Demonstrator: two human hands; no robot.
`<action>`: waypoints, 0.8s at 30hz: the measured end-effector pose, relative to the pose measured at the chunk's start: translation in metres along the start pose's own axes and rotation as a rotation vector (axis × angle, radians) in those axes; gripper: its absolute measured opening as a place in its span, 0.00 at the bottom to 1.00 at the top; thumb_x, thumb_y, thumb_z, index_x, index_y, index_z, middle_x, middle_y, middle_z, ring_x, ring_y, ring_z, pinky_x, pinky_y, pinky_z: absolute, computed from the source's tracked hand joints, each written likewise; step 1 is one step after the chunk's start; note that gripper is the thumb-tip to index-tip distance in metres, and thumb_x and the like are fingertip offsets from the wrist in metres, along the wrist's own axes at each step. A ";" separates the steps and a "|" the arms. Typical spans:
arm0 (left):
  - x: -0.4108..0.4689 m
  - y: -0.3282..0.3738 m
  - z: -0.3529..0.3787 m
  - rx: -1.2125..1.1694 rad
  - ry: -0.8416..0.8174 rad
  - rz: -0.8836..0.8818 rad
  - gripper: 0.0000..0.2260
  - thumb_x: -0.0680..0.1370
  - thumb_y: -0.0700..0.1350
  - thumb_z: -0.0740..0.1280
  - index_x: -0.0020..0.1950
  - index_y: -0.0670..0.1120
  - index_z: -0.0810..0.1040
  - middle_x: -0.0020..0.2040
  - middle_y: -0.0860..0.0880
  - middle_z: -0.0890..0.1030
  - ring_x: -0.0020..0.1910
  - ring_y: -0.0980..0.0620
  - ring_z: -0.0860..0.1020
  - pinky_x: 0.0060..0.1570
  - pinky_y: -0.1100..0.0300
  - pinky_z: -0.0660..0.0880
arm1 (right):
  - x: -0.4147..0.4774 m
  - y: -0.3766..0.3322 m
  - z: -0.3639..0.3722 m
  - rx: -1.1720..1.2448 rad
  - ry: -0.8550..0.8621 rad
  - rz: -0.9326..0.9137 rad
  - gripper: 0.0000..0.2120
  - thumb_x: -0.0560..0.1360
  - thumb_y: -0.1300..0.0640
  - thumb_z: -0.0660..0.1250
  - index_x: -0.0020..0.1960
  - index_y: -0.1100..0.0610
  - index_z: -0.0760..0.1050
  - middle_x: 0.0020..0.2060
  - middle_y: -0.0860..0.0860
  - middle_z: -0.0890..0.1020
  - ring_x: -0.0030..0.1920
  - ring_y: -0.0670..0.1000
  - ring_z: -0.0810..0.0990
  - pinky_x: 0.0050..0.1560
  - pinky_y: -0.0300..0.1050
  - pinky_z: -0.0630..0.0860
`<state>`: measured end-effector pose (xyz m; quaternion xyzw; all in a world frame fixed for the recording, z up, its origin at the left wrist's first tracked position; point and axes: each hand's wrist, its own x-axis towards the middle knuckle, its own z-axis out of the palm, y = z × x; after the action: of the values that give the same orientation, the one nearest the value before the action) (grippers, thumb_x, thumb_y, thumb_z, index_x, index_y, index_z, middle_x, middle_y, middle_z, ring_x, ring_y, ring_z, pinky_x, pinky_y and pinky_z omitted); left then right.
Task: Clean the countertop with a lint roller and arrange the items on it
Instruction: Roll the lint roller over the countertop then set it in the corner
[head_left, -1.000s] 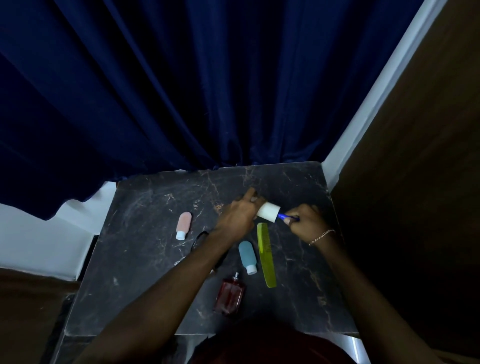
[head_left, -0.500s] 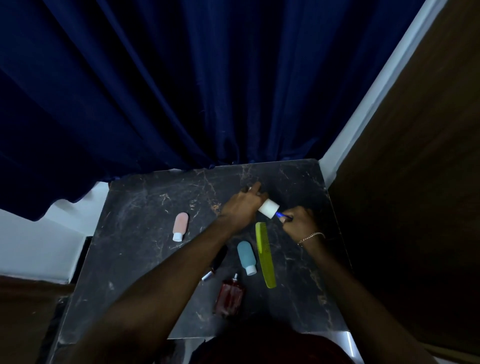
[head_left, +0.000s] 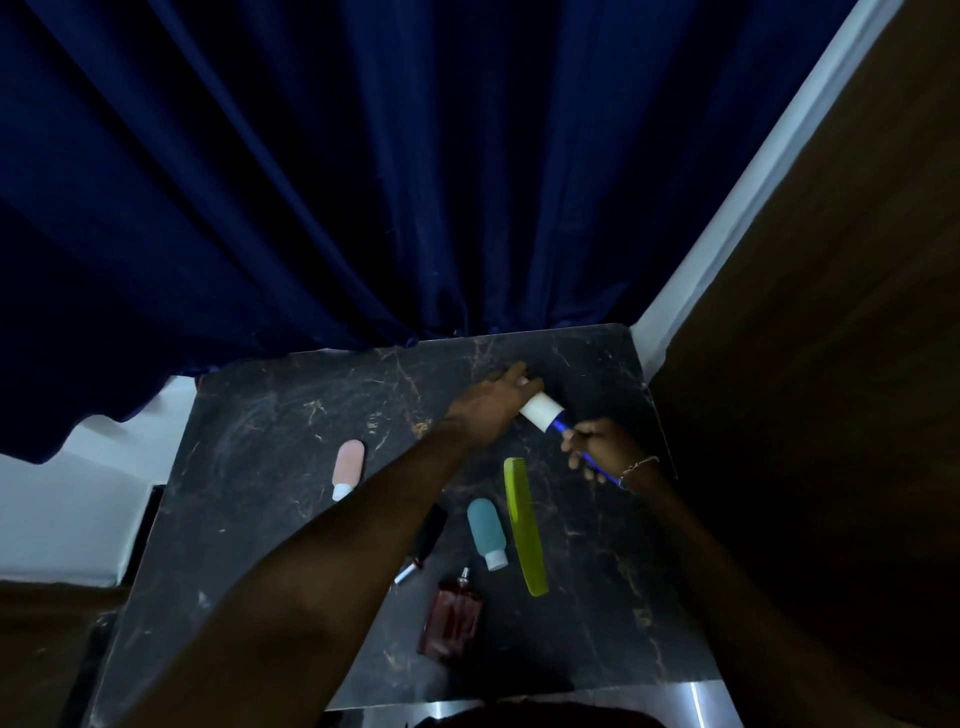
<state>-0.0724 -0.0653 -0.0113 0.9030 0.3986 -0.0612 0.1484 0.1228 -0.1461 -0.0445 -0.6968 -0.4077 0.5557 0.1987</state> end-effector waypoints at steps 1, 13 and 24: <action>0.004 0.000 0.000 0.015 0.002 0.000 0.32 0.79 0.35 0.67 0.80 0.52 0.60 0.80 0.41 0.59 0.75 0.37 0.65 0.69 0.41 0.72 | 0.003 -0.001 -0.002 0.002 0.001 -0.002 0.11 0.81 0.57 0.61 0.44 0.60 0.76 0.29 0.54 0.77 0.15 0.44 0.68 0.17 0.34 0.60; 0.036 -0.041 0.017 0.050 -0.076 -0.076 0.42 0.80 0.50 0.69 0.84 0.53 0.44 0.83 0.40 0.52 0.82 0.36 0.53 0.78 0.39 0.59 | 0.054 -0.002 -0.025 -0.065 0.282 0.105 0.19 0.83 0.55 0.57 0.60 0.69 0.77 0.41 0.64 0.80 0.36 0.56 0.76 0.36 0.44 0.69; 0.045 -0.062 0.059 0.048 -0.112 -0.099 0.39 0.80 0.57 0.65 0.83 0.51 0.45 0.82 0.41 0.53 0.81 0.37 0.56 0.78 0.39 0.60 | 0.102 -0.012 -0.038 -0.469 0.457 -0.099 0.15 0.78 0.55 0.66 0.62 0.61 0.76 0.55 0.58 0.81 0.55 0.59 0.79 0.51 0.42 0.66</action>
<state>-0.0876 -0.0127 -0.0911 0.8806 0.4321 -0.1284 0.1459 0.1593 -0.0515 -0.0867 -0.8096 -0.5025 0.2658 0.1460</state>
